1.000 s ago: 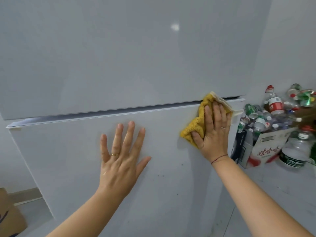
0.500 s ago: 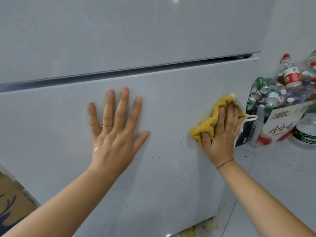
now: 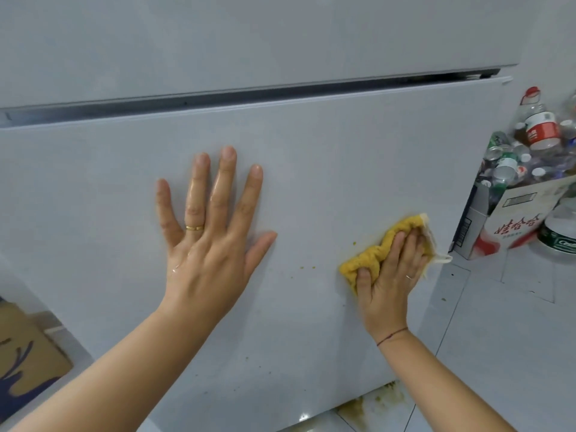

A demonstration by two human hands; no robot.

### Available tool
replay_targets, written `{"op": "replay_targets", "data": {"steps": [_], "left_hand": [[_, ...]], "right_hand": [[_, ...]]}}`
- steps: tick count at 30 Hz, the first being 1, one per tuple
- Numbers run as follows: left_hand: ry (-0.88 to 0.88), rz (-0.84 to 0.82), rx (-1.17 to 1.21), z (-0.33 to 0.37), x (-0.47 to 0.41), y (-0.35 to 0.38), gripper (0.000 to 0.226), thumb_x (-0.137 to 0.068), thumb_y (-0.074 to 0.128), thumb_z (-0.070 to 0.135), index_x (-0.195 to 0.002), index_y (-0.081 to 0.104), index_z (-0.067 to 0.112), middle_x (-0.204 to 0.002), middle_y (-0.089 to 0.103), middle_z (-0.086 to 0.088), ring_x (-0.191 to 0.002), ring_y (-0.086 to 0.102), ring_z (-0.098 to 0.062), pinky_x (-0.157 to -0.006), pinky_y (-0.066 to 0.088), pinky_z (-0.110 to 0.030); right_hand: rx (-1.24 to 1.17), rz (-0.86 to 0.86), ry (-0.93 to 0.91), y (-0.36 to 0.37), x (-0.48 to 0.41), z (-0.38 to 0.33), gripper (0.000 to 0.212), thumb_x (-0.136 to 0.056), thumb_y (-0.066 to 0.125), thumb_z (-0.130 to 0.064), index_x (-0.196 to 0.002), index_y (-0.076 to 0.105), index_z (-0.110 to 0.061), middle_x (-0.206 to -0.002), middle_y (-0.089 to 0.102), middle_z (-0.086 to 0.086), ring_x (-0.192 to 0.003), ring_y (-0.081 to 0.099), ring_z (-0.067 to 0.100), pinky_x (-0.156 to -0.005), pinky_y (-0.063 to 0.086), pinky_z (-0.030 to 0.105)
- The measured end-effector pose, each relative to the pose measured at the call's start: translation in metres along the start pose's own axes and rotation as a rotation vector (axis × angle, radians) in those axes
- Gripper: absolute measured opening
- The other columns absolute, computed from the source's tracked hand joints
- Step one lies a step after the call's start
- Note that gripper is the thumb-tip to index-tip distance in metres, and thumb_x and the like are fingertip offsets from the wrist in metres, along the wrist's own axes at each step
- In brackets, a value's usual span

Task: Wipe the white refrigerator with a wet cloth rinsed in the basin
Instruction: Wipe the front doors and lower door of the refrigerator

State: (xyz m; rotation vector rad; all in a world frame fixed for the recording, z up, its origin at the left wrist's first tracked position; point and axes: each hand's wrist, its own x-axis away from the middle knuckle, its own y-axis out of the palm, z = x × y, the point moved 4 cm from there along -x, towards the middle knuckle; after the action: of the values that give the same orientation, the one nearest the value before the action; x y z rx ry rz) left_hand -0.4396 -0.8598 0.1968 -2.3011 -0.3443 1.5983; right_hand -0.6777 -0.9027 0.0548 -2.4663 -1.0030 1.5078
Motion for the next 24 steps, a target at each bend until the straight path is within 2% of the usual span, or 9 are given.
{"op": "replay_targets", "data": {"steps": [3, 7, 10, 13, 18, 21, 24], "left_hand": [[-0.068, -0.012, -0.023, -0.032, 0.031, -0.005, 0.073, -0.096, 0.047, 0.053, -0.153, 0.019, 0.018, -0.159, 0.006, -0.012, -0.148, -0.008, -0.025, -0.115, -0.006, -0.057], [-0.105, -0.034, -0.051, -0.067, 0.068, -0.009, 0.069, -0.096, 0.047, 0.05, -0.153, 0.022, 0.019, -0.159, 0.008, -0.012, -0.149, -0.005, -0.026, -0.115, -0.006, -0.055], [-0.114, -0.049, -0.068, -0.091, 0.091, -0.013, 0.068, -0.097, 0.046, 0.047, -0.153, 0.021, 0.019, -0.159, 0.011, -0.011, -0.149, 0.002, -0.028, -0.117, -0.004, -0.053], [-0.063, -0.042, -0.026, -0.103, 0.098, -0.018, 0.061, -0.097, 0.048, 0.039, -0.151, 0.026, 0.018, -0.157, 0.02, -0.011, -0.145, 0.016, -0.031, -0.116, 0.005, -0.057], [-0.005, -0.004, 0.083, -0.113, 0.097, -0.022, 0.05, -0.098, 0.045, 0.023, -0.147, 0.034, 0.017, -0.154, 0.027, -0.009, -0.144, 0.022, -0.029, -0.113, 0.019, -0.06], [0.019, -0.005, 0.072, -0.117, 0.1, -0.02, 0.053, -0.096, 0.047, 0.018, -0.147, 0.036, 0.017, -0.155, 0.027, -0.008, -0.144, 0.022, -0.028, -0.113, 0.02, -0.059], [0.031, -0.016, 0.083, -0.12, 0.102, -0.021, 0.059, -0.09, 0.05, 0.01, -0.147, 0.037, 0.017, -0.156, 0.025, -0.007, -0.145, 0.02, -0.027, -0.115, 0.018, -0.057]], "right_hand": [[-0.051, 0.057, -0.01, 0.006, -0.005, -0.048, 0.071, -0.097, 0.014, -0.058, -0.151, -0.012, -0.021, -0.158, -0.001, 0.016, -0.146, -0.004, 0.038, -0.112, -0.002, 0.065], [0.0, 0.08, -0.114, 0.022, 0.006, -0.117, 0.07, -0.095, 0.015, -0.058, -0.152, -0.008, -0.022, -0.16, -0.013, -0.001, -0.146, -0.001, 0.035, -0.113, 0.001, 0.063], [0.015, 0.051, -0.225, 0.037, 0.027, -0.162, 0.07, -0.096, 0.017, -0.057, -0.152, -0.005, -0.023, -0.16, -0.013, -0.001, -0.147, -0.002, 0.033, -0.112, 0.002, 0.065], [0.062, 0.025, -0.366, 0.052, 0.048, -0.198, 0.07, -0.096, 0.022, -0.056, -0.152, -0.004, -0.024, -0.16, -0.013, -0.001, -0.147, -0.006, 0.031, -0.112, -0.001, 0.065], [0.152, 0.012, -0.613, 0.079, 0.09, -0.227, 0.074, -0.093, 0.038, -0.055, -0.153, 0.005, -0.028, -0.161, -0.002, -0.004, -0.148, -0.001, 0.025, -0.114, 0.001, 0.061], [0.2, -0.005, -0.721, 0.096, 0.119, -0.227, 0.079, -0.088, 0.048, -0.058, -0.152, 0.01, -0.03, -0.156, 0.014, -0.007, -0.148, 0.003, 0.02, -0.116, 0.001, 0.057], [0.253, -0.037, -0.779, 0.108, 0.139, -0.225, 0.076, -0.086, 0.05, -0.058, -0.15, 0.017, -0.034, -0.153, 0.017, -0.009, -0.147, 0.009, 0.019, -0.116, 0.002, 0.055]]}}
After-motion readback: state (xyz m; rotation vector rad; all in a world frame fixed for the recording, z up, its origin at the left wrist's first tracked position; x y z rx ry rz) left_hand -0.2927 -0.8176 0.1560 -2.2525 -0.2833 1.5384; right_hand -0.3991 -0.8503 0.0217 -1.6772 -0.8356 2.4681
